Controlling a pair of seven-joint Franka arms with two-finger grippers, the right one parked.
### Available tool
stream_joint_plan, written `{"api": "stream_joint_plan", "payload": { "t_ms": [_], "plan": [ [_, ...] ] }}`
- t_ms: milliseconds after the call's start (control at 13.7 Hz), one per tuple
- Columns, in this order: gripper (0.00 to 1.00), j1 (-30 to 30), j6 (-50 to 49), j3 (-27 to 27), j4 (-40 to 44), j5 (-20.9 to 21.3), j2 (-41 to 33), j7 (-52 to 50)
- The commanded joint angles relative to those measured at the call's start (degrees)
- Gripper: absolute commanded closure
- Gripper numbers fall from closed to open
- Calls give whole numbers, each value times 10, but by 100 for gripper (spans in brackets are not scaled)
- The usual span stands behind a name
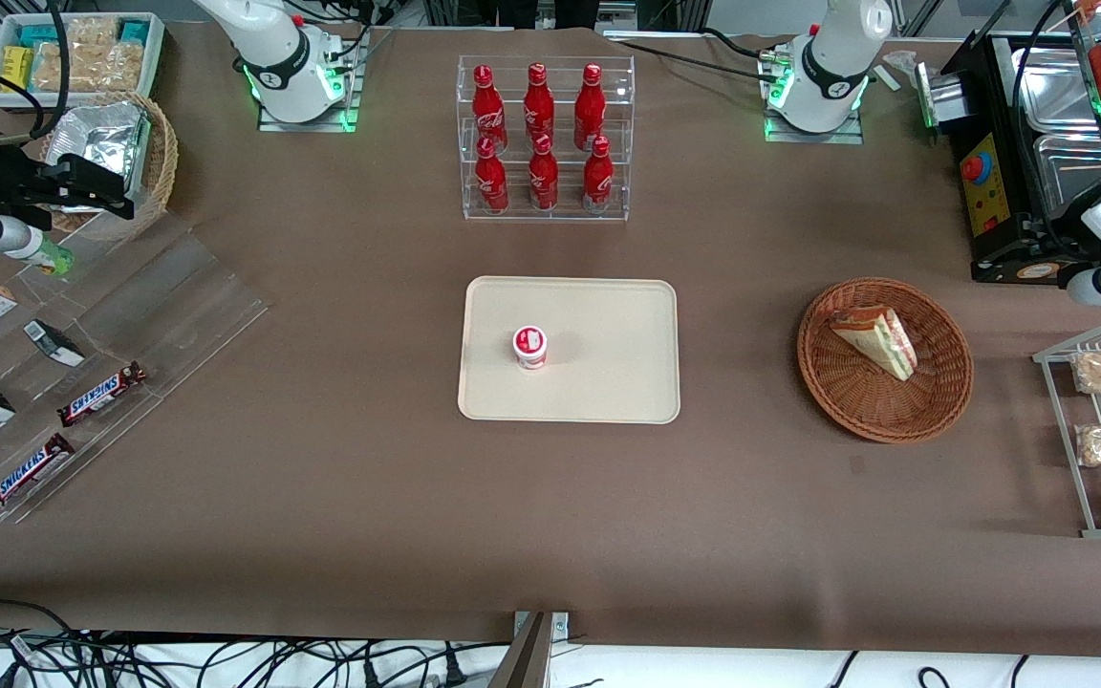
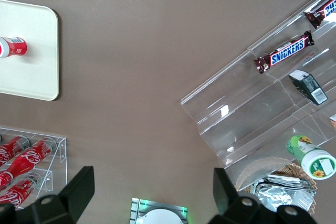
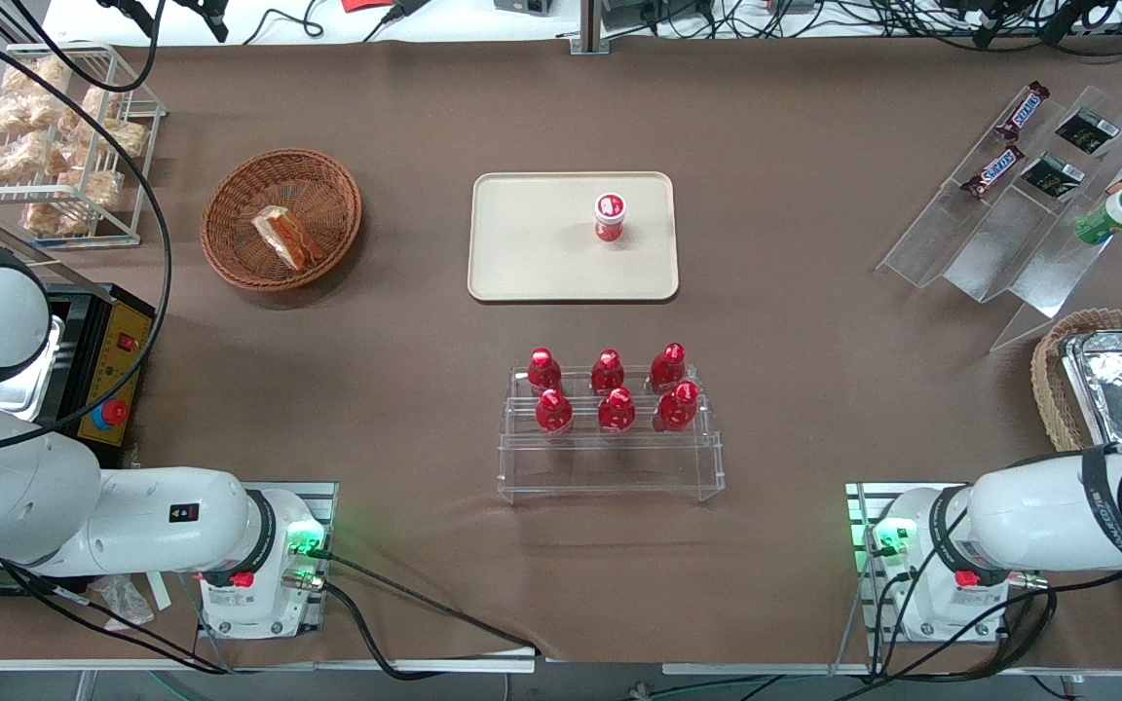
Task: Place sandwich from basket to tray
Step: 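Move the left gripper down over the wrapped sandwich in the wicker basket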
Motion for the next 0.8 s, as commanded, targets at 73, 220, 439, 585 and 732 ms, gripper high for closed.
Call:
{"api": "stream_joint_plan", "payload": {
  "t_ms": [73, 220, 439, 585, 732],
  "plan": [
    [0, -2, -1, 0, 12, 13, 4, 10],
    [0, 2, -1, 1, 12, 15, 4, 10],
    [0, 6, 3, 2, -14, 32, 10, -21],
    [0, 10, 46, 5, -84, 41, 3, -67],
    [0, 31, 115, 2, -175, 56, -23, -114]
  ]
}}
